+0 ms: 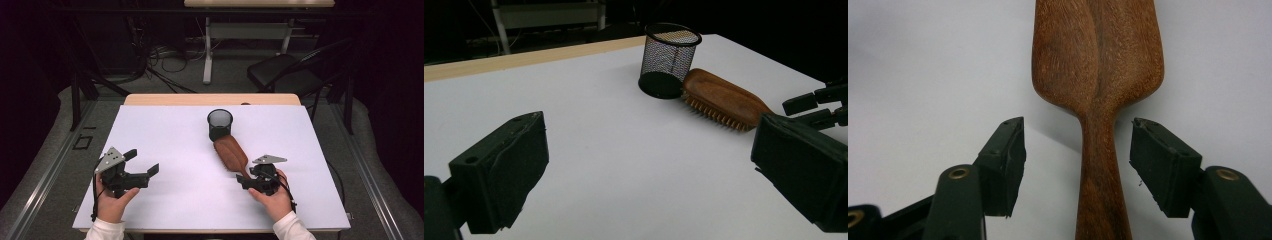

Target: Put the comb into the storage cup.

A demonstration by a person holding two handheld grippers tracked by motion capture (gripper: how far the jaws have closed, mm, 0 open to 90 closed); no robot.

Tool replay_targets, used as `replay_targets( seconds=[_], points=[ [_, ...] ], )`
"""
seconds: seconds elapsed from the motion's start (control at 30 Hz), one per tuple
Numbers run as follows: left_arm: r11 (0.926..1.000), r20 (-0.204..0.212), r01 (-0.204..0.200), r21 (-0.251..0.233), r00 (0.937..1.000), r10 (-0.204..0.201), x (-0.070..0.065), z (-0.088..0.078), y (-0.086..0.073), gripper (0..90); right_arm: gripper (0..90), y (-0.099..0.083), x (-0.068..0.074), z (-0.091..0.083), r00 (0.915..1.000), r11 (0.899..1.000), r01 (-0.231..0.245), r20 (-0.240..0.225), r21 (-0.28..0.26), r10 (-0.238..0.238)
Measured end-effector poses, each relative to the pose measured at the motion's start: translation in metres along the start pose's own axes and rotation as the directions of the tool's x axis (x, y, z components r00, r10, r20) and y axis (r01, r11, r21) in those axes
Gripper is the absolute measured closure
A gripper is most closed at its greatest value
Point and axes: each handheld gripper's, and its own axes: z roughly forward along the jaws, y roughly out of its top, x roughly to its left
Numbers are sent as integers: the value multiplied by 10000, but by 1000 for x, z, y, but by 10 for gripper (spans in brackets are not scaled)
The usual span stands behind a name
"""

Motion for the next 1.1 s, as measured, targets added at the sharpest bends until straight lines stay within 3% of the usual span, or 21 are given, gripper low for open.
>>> replay_targets(
  seconds=[0.5, 0.73, 1.1],
  points=[
    [10000, -14, 0, 36, 10000, 0, 0, 0, 0, 21, 356, 1, -6, 4, 9988, 9990, 409, -244, -186, -413],
    [10000, 10, -31, 76, 10000, 31, 0, 1, -1, 20, 342, 1, -6, 9, 9971, 9969, 760, -59, -195, -761],
    [9998, 0, -77, 169, 10000, 77, 0, 2, -1, 21, 342, 3, -10, 18, 9985, 9985, 528, 121, 106, -530]
  ],
)
